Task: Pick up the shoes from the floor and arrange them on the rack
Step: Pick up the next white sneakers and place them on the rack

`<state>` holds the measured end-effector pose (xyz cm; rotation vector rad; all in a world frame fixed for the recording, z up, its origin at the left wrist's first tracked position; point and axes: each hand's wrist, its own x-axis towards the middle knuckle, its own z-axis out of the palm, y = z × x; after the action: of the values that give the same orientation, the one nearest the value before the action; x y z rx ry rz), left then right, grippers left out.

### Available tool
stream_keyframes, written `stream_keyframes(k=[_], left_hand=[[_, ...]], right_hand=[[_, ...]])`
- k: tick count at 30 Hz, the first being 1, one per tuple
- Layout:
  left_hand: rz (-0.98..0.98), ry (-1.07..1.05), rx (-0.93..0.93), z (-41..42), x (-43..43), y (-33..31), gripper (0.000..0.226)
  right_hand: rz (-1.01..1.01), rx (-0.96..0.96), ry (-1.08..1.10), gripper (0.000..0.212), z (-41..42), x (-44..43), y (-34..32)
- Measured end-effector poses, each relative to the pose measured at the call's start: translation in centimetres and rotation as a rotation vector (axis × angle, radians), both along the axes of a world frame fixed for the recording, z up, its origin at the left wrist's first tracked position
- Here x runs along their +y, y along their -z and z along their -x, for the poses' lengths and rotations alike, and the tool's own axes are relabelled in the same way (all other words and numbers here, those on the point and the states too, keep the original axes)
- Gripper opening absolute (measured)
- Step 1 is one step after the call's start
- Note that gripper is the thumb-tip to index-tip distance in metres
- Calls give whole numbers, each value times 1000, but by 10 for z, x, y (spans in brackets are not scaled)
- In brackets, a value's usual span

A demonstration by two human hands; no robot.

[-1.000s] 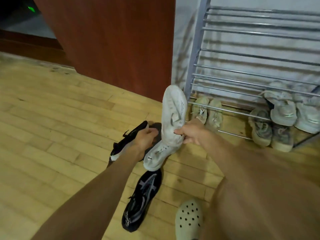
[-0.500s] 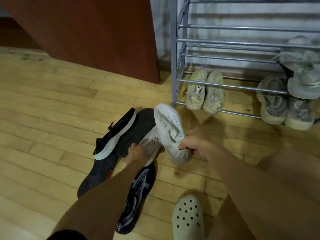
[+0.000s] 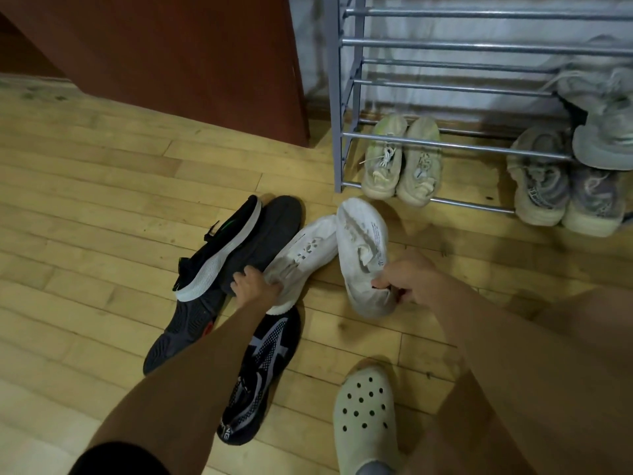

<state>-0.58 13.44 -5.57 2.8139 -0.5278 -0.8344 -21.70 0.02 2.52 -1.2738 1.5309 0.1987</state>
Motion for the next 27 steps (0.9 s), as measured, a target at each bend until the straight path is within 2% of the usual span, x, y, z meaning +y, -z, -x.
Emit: stream_keyframes(k=[4, 7, 9, 11, 15, 19, 22, 24, 27], left_hand=[[-12, -205, 137, -2, 0, -2, 84], [107, -283, 261, -1, 3, -4, 55], [113, -257, 324, -1, 4, -9, 34], [68, -251, 471, 2, 4, -19, 15], [5, -257, 725, 25, 3, -31, 19], [159, -376, 946, 47, 9, -40, 14], [311, -482, 1056, 61, 21, -60, 14], [425, -543, 1075, 67, 30, -79, 8], [531, -530, 921, 62, 46, -109, 8]], right_hand=[[-13, -25, 12, 40, 1, 3, -3], [-11, -29, 24, 39, 2, 7, -7], [-9, -31, 37, 37, 6, 10, -12], [8, -27, 30, 35, 9, 15, -15], [16, -30, 14, 33, 17, 23, -22], [65, -52, 4, 22, 24, 32, -41], [25, -128, -36, 39, 26, 40, -63], [61, -165, -43, 45, 27, 42, -77], [161, -127, -36, 40, 29, 45, -99]])
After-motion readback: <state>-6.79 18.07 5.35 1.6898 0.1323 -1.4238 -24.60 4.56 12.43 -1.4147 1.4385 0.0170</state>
